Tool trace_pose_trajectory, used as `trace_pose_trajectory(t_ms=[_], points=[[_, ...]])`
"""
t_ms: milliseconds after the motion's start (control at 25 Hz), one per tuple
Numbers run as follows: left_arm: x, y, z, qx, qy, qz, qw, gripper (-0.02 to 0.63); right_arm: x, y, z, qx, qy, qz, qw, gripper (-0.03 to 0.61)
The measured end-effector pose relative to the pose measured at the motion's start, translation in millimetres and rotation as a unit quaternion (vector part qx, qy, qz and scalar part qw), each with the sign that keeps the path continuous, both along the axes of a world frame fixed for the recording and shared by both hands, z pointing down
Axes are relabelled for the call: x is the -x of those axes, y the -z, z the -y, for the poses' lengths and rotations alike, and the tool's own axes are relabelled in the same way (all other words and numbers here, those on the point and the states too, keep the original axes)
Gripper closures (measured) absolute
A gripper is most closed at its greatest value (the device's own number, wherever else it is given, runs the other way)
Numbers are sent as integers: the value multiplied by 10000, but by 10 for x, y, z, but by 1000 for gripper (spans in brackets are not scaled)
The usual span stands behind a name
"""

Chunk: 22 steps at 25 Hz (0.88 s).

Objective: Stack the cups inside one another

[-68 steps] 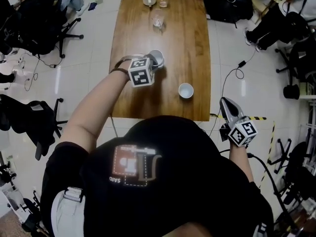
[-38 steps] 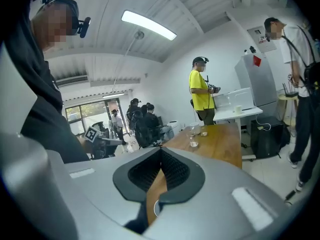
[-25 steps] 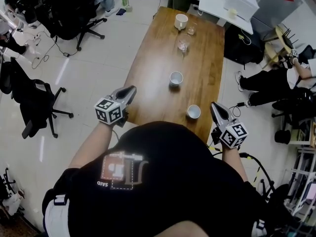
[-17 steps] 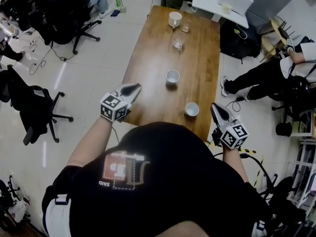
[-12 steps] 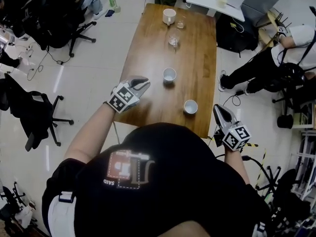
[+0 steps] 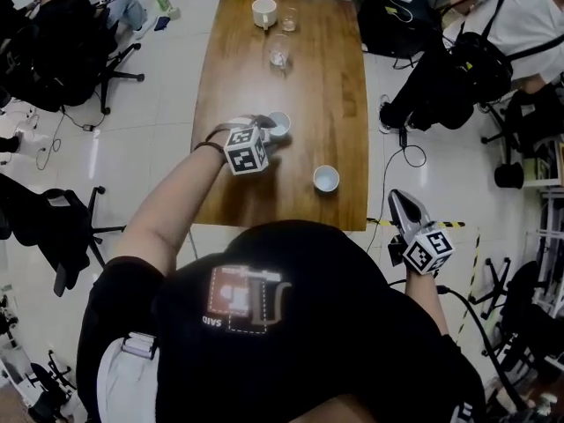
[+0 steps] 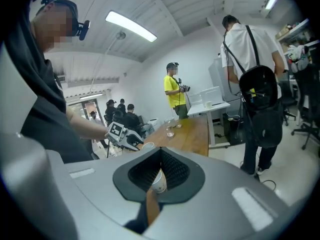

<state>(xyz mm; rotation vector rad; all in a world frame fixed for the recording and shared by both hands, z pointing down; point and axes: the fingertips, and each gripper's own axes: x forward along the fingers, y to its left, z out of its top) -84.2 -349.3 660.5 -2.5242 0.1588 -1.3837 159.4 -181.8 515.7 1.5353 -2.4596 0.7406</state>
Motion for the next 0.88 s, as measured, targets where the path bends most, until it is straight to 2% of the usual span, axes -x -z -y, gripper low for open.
trace_pose_trajectory(t_ms=[120, 360, 480, 600, 680, 760, 880], points=[[-71, -212, 90, -121, -218, 453, 9987, 443, -99, -59, -46, 64, -104, 0, 9999, 565], [-94, -504, 180, -235, -395, 1087, 9930, 445, -156, -132, -84, 190, -165, 18, 9997, 565], [-65, -611, 212, -287, -364, 1311, 9903, 474, -175, -165, -78, 213, -164, 33, 9996, 565], [-104, -619, 216, -287, -280, 1317, 9905, 530, -184, -179, -82, 237, -146, 30, 9996, 565], [-132, -608, 169, -169, -332, 1319, 9906, 591, -175, -185, -80, 245, -123, 31, 9996, 565], [-143, -583, 100, -53, -423, 1315, 9904, 597, -149, -182, -71, 240, -93, 39, 9997, 565], [-173, -411, 18, 14, -432, 1115, 9928, 597, -99, -165, -32, 189, -42, 44, 9998, 565]])
